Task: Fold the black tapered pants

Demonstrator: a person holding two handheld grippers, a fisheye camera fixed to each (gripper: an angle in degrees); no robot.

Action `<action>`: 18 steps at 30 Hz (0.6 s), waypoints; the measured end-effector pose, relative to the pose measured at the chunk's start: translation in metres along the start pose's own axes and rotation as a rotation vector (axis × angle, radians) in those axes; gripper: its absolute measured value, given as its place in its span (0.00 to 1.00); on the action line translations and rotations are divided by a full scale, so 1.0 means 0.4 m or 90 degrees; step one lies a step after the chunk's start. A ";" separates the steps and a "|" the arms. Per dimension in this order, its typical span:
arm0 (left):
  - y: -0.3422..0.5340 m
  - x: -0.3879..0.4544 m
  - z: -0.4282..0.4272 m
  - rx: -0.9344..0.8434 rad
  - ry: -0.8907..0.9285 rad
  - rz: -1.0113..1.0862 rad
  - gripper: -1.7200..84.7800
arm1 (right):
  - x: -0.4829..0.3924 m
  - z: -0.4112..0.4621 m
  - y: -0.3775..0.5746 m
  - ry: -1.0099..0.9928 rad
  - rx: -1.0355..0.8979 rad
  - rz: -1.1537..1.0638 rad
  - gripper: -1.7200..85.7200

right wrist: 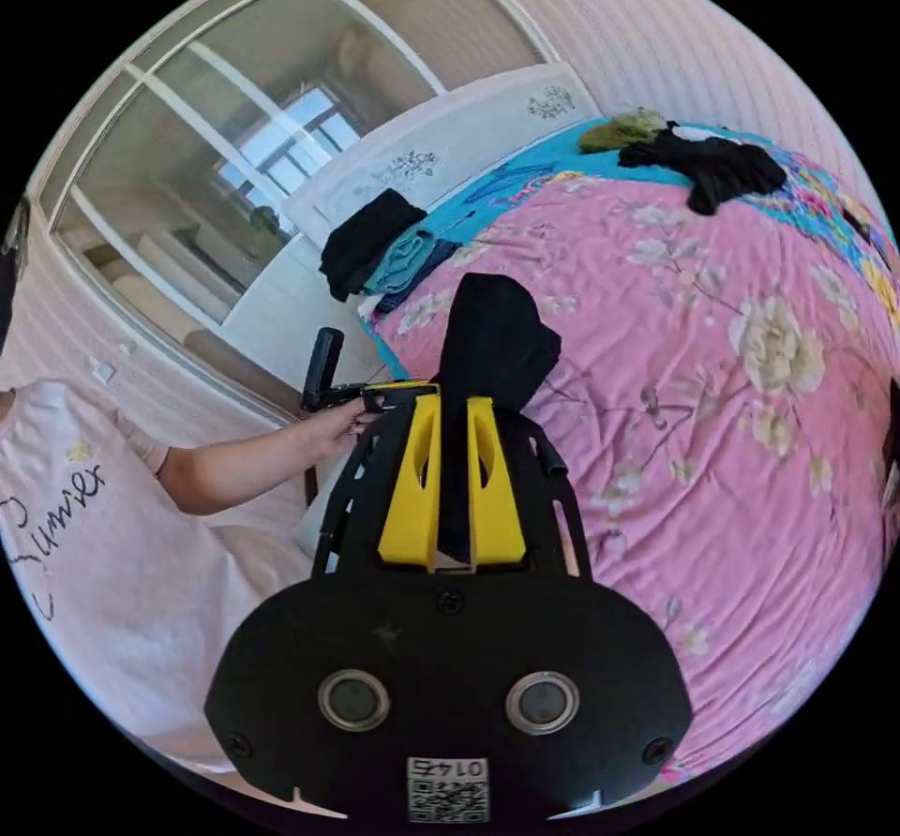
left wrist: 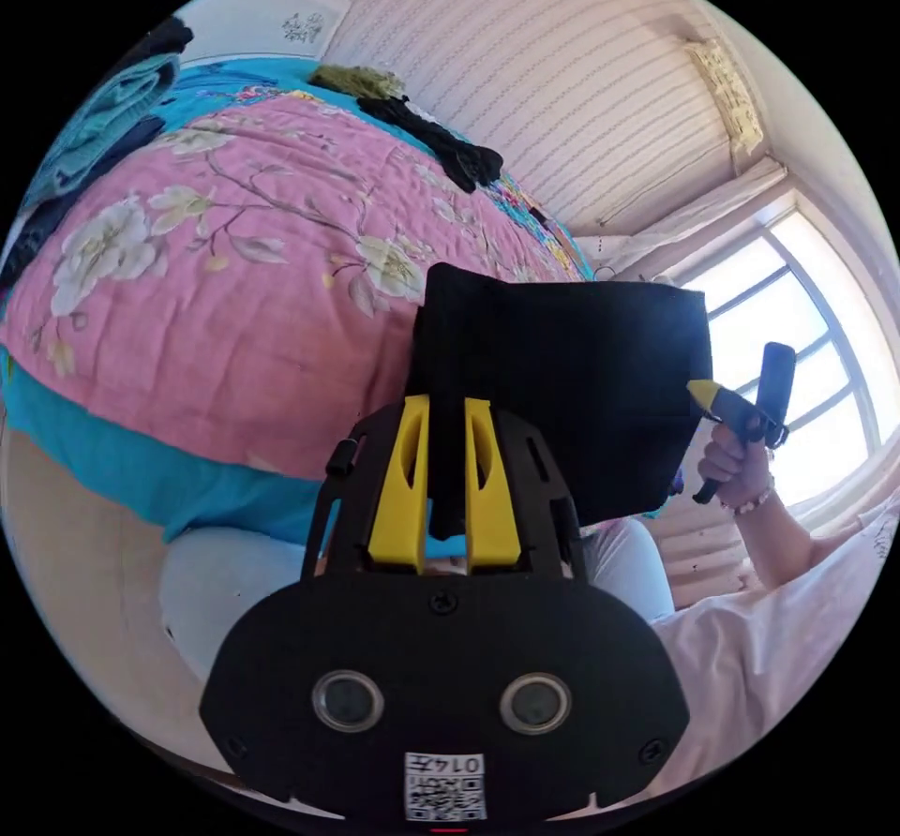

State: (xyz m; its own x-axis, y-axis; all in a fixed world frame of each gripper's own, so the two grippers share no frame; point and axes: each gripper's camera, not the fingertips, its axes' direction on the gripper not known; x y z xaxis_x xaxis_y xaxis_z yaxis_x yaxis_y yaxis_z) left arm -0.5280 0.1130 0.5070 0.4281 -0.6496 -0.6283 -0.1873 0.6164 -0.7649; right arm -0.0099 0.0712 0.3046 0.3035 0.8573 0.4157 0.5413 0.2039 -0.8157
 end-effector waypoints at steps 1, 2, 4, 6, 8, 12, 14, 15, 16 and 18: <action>0.028 -0.018 -0.027 0.030 0.028 -0.033 0.09 | -0.075 0.011 -0.067 0.013 -0.027 -0.081 0.06; 0.056 -0.035 -0.059 0.065 0.059 -0.072 0.09 | -0.152 0.028 -0.132 0.022 -0.058 -0.161 0.06; 0.098 -0.056 -0.122 0.126 0.095 -0.121 0.09 | -0.268 0.059 -0.218 0.035 -0.100 -0.274 0.06; 0.140 -0.069 -0.205 0.204 0.105 -0.150 0.09 | -0.377 0.088 -0.296 0.041 -0.131 -0.372 0.07; 0.195 -0.085 -0.335 0.324 0.093 -0.174 0.08 | -0.500 0.121 -0.394 0.013 -0.143 -0.457 0.07; 0.258 -0.097 -0.528 0.485 0.028 -0.184 0.08 | -0.664 0.175 -0.537 -0.074 -0.136 -0.537 0.07; 0.266 -0.096 -0.642 0.574 -0.037 -0.180 0.08 | -0.764 0.217 -0.639 -0.111 -0.120 -0.588 0.07; 0.261 -0.095 -0.668 0.595 -0.056 -0.177 0.08 | -0.785 0.229 -0.669 -0.114 -0.115 -0.596 0.07; 0.244 -0.095 -0.718 0.633 -0.092 -0.159 0.08 | -0.823 0.254 -0.737 -0.110 -0.104 -0.605 0.07; 0.189 -0.108 -0.781 0.663 -0.149 -0.133 0.09 | -0.866 0.300 -0.853 -0.079 -0.083 -0.605 0.07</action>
State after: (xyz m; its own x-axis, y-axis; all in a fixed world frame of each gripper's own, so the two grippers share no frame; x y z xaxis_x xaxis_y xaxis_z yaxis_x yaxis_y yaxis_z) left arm -0.8368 0.0488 0.4320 0.5427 -0.7524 -0.3732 0.7029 0.6501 -0.2886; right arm -0.3938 -0.2386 0.3907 -0.3863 0.4073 0.8276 0.6037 0.7900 -0.1070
